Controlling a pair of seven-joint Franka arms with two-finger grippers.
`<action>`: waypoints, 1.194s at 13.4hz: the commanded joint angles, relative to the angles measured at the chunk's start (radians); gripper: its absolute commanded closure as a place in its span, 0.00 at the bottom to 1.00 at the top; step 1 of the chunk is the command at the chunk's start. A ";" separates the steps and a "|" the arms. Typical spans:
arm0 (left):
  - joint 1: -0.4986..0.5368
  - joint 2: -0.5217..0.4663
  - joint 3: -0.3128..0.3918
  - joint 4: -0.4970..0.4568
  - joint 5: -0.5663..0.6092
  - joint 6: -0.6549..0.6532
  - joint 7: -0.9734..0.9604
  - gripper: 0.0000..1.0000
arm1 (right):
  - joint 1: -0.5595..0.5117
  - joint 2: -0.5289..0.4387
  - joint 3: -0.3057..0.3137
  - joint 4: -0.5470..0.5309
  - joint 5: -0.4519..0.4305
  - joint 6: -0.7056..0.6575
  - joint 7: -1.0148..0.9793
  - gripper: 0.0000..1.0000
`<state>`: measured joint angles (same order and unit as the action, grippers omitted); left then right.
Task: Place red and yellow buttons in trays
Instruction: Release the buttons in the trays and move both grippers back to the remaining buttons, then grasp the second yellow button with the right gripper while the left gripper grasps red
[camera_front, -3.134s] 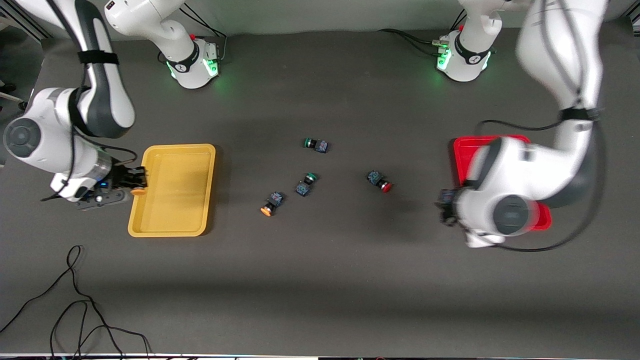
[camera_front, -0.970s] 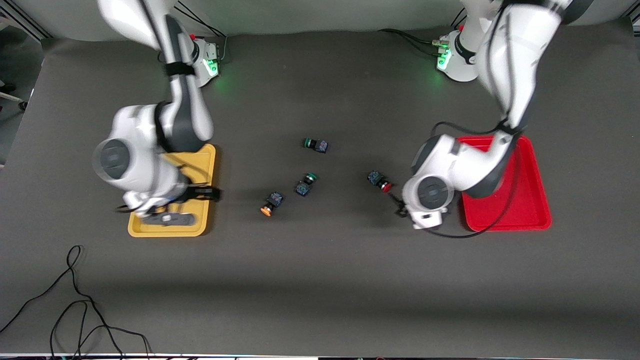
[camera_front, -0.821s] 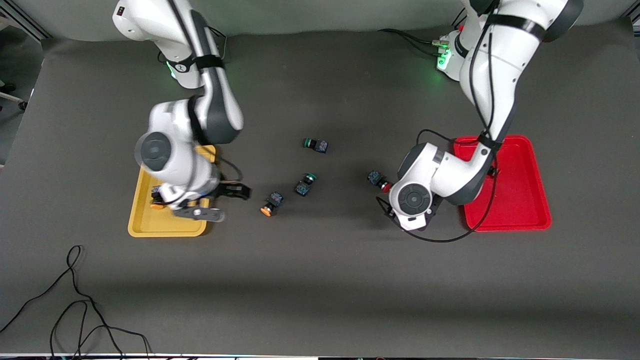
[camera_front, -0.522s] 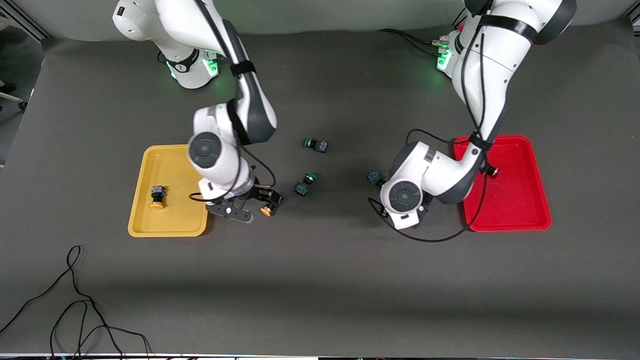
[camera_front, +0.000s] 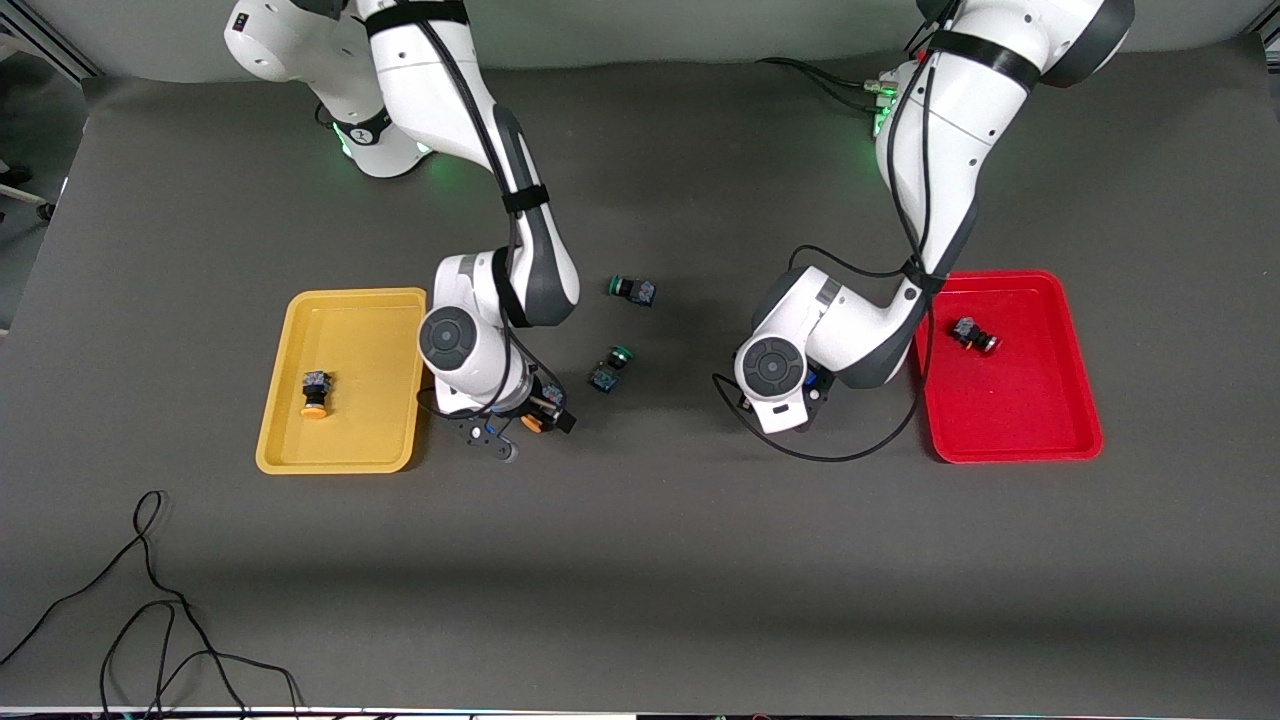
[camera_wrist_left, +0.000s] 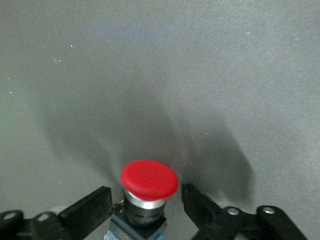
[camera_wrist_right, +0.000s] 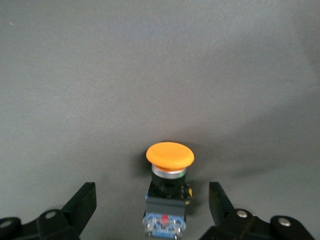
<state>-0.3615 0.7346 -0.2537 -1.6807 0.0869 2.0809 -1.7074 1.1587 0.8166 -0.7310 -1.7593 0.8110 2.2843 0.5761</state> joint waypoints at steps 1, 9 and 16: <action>-0.004 -0.037 -0.001 -0.045 -0.007 0.022 -0.003 1.00 | -0.002 0.016 0.016 0.014 0.022 0.027 0.022 0.01; 0.116 -0.058 -0.004 0.120 -0.009 -0.241 0.112 1.00 | -0.004 0.013 0.028 0.003 0.020 0.046 -0.061 0.80; 0.449 -0.165 0.004 0.113 -0.001 -0.469 0.573 1.00 | -0.005 -0.253 -0.042 0.023 -0.283 -0.230 -0.175 0.80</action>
<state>0.0249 0.6009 -0.2452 -1.5319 0.0768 1.6478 -1.2326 1.1641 0.6886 -0.7709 -1.7189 0.6254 2.1343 0.4690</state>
